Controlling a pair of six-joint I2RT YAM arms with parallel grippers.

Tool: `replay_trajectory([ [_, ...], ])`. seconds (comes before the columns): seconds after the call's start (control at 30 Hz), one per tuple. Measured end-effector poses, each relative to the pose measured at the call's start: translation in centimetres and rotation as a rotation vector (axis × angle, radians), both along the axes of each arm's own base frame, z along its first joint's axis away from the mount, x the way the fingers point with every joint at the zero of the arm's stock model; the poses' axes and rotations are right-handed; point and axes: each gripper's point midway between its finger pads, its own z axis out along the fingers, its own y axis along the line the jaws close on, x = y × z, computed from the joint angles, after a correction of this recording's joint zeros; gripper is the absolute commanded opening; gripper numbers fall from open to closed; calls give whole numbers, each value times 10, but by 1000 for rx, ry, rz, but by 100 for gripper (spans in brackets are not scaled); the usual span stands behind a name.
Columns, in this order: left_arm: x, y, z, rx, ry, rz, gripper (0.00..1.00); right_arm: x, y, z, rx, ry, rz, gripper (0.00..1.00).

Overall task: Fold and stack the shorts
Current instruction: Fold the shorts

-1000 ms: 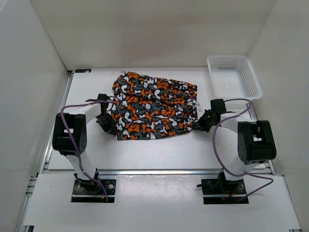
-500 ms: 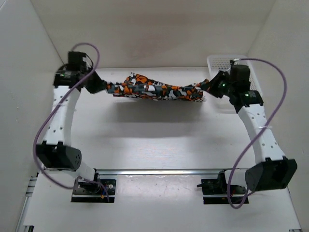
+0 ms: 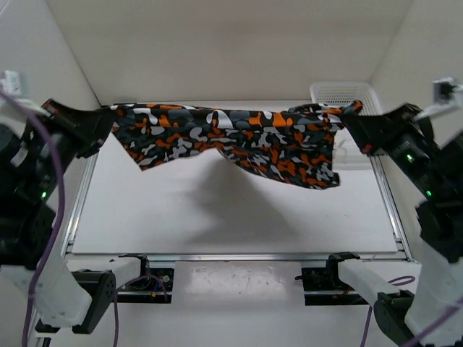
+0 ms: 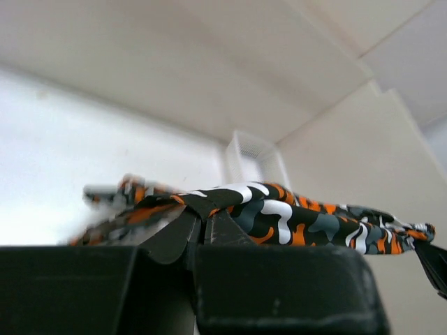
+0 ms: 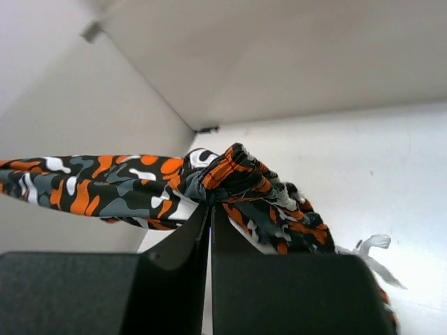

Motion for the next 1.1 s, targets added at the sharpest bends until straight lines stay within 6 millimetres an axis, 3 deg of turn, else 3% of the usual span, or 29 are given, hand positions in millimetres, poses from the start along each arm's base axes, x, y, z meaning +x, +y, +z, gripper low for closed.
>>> replay_trajectory([
  [0.1,-31,1,27,-3,-111,-1,10,-43,-4,27,10,-99,18,0],
  [0.17,-47,1,41,-5,-168,-1,10,-62,-5,39,16,-142,28,0],
  [0.3,-58,1,52,-6,-214,-1,10,-70,-5,43,17,-144,36,0],
  [0.4,-50,1,58,-6,-224,-1,10,-61,-4,38,13,-109,35,0],
  [0.5,-29,1,56,-6,-201,0,10,-38,-3,29,3,-58,20,0],
  [0.63,27,0,35,2,-101,1,10,13,1,-8,-29,61,-14,0],
  [0.77,119,0,-12,31,65,9,10,89,11,-69,-75,228,-47,0],
  [0.87,199,1,-68,58,216,17,10,153,19,-131,-123,377,-65,0],
  [0.97,276,6,-153,83,405,20,10,213,28,-204,-169,529,-79,0],
  [1.1,343,17,-272,93,636,13,10,271,39,-299,-215,705,-80,0],
])
